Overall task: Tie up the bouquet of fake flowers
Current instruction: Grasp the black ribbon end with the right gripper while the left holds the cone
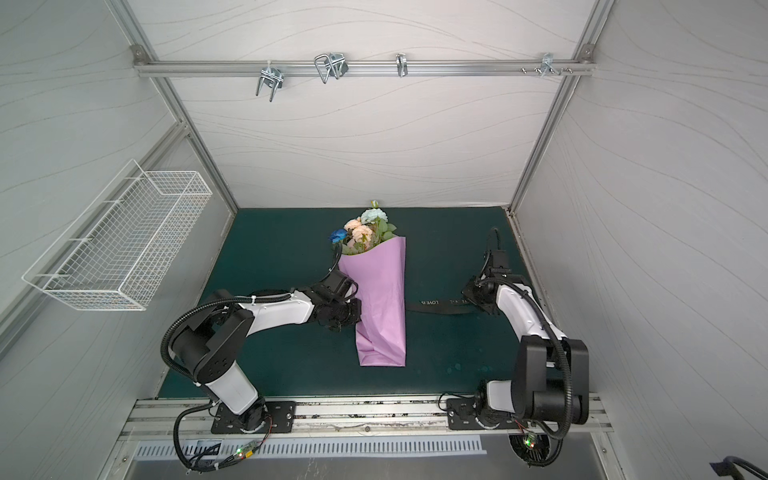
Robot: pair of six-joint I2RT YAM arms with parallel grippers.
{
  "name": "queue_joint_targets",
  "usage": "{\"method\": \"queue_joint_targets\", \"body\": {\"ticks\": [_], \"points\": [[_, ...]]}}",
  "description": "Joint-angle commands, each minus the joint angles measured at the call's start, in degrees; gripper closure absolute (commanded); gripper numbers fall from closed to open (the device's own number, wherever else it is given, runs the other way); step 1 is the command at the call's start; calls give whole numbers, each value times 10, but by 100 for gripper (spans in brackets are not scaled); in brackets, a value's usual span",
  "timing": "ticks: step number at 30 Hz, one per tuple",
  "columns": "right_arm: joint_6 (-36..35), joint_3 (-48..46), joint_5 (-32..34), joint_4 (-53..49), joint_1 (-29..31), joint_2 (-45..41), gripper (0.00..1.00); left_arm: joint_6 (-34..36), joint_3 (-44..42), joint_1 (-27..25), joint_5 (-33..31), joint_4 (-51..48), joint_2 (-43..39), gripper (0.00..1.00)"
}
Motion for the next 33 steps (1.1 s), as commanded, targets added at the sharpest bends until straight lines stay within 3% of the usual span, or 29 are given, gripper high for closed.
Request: {"method": "queue_joint_targets", "body": {"ticks": [1,17,19,23,33], "points": [[18,-9,12,38,2,29,68,15,-6,2,7,-58,20,100],[43,16,56,82,-8,130,62,5,-9,1,16,-55,21,100],[45,22,59,87,-18,145,70,6,-9,2,18,-55,20,100],[40,43,60,100,-51,166,100,12,-6,1,21,-61,17,100],[16,135,8,88,-144,166,100,47,25,2,44,-83,35,100]]}}
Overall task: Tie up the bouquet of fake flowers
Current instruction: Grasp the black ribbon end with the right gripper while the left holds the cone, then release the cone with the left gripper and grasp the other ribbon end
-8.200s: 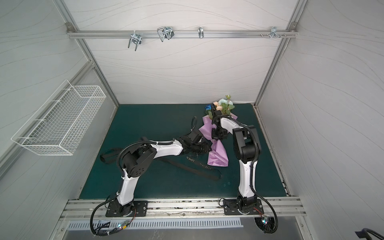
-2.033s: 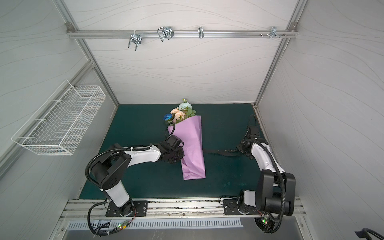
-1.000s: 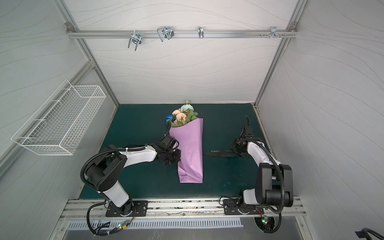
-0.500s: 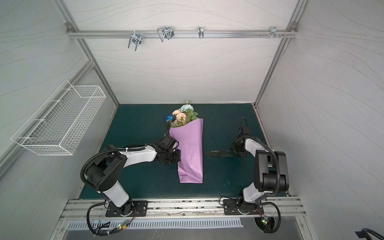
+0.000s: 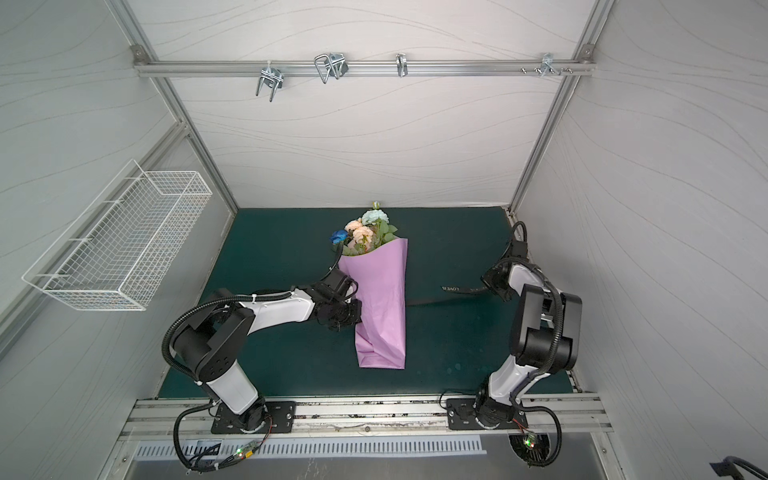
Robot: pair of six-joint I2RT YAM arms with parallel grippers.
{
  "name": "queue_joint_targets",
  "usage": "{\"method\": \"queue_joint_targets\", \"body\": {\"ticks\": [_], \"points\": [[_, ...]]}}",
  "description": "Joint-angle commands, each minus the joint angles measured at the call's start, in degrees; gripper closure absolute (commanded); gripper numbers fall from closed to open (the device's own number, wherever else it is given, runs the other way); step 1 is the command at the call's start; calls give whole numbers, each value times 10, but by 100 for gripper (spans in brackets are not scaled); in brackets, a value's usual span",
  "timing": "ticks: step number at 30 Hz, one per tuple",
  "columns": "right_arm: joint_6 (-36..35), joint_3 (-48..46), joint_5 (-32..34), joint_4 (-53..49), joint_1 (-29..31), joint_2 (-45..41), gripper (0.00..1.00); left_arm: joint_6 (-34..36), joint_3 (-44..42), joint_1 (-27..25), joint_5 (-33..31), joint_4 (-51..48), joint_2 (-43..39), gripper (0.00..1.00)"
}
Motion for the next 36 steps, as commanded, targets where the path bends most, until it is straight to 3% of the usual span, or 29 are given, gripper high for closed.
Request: {"method": "queue_joint_targets", "body": {"ticks": [1,7,11,14,19,25,32,36], "points": [[-12,31,-30,-4,-24,-5,100,19,9,-3,20,-52,28,100],[-14,61,-49,-14,-50,-4,100,5,14,-3,20,-55,20,100],[-9,46,-74,2,-52,-5,100,-9,16,-1,-6,-85,-18,68],[-4,33,-87,20,-53,-5,100,-10,15,12,-29,-127,-65,57],[-1,23,-117,39,-52,2,100,0,-1,41,-91,-216,-171,54],[8,5,-152,63,-50,5,100,-11,-5,97,-250,-322,-238,49],[3,6,-168,69,-31,17,100,-60,-47,205,-283,-275,-249,48],[2,9,-170,72,-18,25,100,-68,-51,246,-256,-241,-220,46]]}}
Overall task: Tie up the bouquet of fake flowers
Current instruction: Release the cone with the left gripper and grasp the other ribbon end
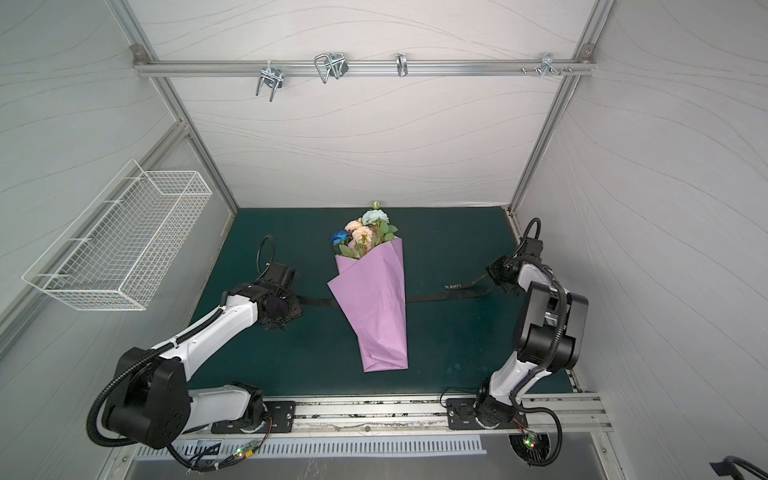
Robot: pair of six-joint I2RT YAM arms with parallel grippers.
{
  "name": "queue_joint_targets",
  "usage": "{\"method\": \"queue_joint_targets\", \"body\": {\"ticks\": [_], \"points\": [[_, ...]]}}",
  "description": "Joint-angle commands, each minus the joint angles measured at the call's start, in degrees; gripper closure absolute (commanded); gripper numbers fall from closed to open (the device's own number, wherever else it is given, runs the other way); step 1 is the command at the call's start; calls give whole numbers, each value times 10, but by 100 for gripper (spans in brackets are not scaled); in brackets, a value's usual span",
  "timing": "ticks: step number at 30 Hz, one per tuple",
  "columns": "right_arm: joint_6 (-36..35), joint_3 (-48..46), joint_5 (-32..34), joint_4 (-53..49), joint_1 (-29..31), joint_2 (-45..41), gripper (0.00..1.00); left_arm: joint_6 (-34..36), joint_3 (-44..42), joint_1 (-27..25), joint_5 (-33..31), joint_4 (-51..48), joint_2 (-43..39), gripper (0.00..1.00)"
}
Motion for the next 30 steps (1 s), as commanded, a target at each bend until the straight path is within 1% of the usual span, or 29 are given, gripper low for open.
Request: {"method": "queue_joint_targets", "body": {"ticks": [1,2,5,9,12,16,20,23,25,30], "points": [[0,4,-12,11,12,10,100,-23,4,23,-10,35,22,42],[0,4,-11,11,13,10,100,-26,5,25,-18,36,28,37],[0,5,-11,11,15,12,100,-33,8,32,-33,45,40,31],[1,5,-10,11,17,16,100,-18,26,35,-46,54,70,27],[0,5,-9,11,18,19,100,11,61,34,-64,36,93,28],[1,5,-7,10,20,20,100,65,93,30,-72,16,102,30],[0,6,-6,11,22,27,100,119,135,8,-87,-25,130,30],[-1,5,-8,12,23,35,100,134,162,0,-102,-56,169,30],[-1,3,-7,14,23,37,100,139,170,0,-100,-59,189,30],[1,4,-8,14,25,35,100,142,185,0,-88,-61,237,35]]}}
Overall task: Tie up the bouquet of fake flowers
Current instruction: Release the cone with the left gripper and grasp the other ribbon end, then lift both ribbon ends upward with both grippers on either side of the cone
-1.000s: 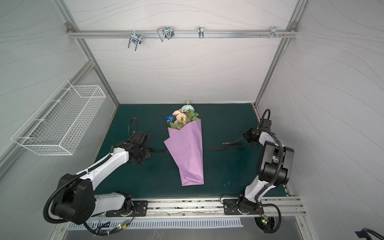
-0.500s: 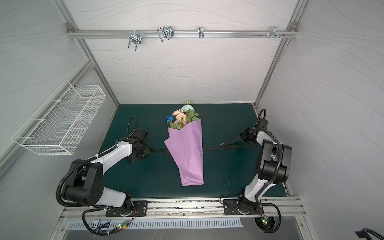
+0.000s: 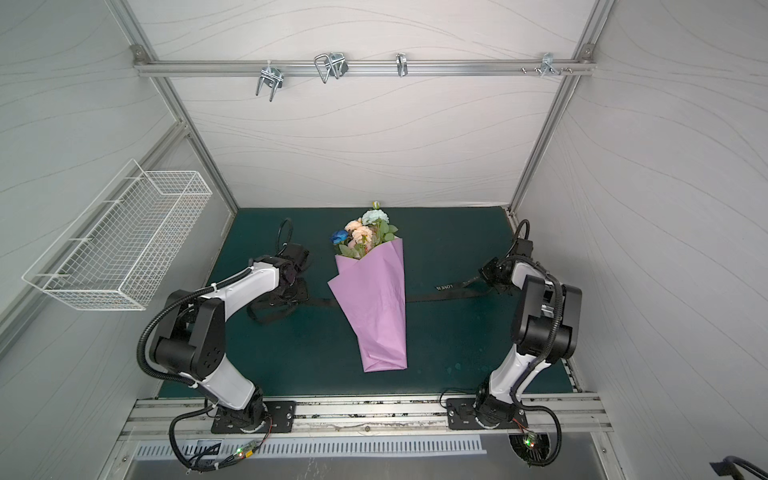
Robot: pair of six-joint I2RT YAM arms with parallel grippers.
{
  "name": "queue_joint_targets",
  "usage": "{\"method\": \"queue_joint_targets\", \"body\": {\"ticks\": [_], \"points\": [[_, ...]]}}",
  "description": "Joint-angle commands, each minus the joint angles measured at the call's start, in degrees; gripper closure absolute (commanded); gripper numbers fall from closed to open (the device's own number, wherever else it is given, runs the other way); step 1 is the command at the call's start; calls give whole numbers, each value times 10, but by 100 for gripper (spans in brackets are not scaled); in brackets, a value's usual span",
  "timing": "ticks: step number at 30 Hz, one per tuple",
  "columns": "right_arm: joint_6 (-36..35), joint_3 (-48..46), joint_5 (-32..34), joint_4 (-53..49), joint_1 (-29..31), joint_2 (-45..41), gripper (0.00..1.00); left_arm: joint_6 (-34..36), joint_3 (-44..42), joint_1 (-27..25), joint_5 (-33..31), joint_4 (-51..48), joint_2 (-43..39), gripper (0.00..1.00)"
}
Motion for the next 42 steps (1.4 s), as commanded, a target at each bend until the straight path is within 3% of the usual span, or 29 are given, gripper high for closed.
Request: {"method": "queue_joint_targets", "body": {"ticks": [1,4,9,11,22,29,35,42], "points": [[1,4,-2,6,5,4,100,14,25,-1,-3,-25,26,36],[1,6,0,2,6,2,100,12,26,-1,7,-19,40,43],[0,9,1,-2,6,-4,100,8,31,-2,-11,-26,25,88],[0,10,2,-4,6,-6,100,8,41,-2,-24,-32,9,100],[-5,14,-7,-21,8,-45,100,43,125,-1,-62,-65,-151,100],[-2,56,-75,-27,11,-68,100,92,140,-1,-64,40,-247,100],[8,114,-137,-49,19,-96,100,84,230,-1,43,5,-268,100],[13,153,-174,-84,47,-147,100,62,269,-4,194,-34,-310,100]]}}
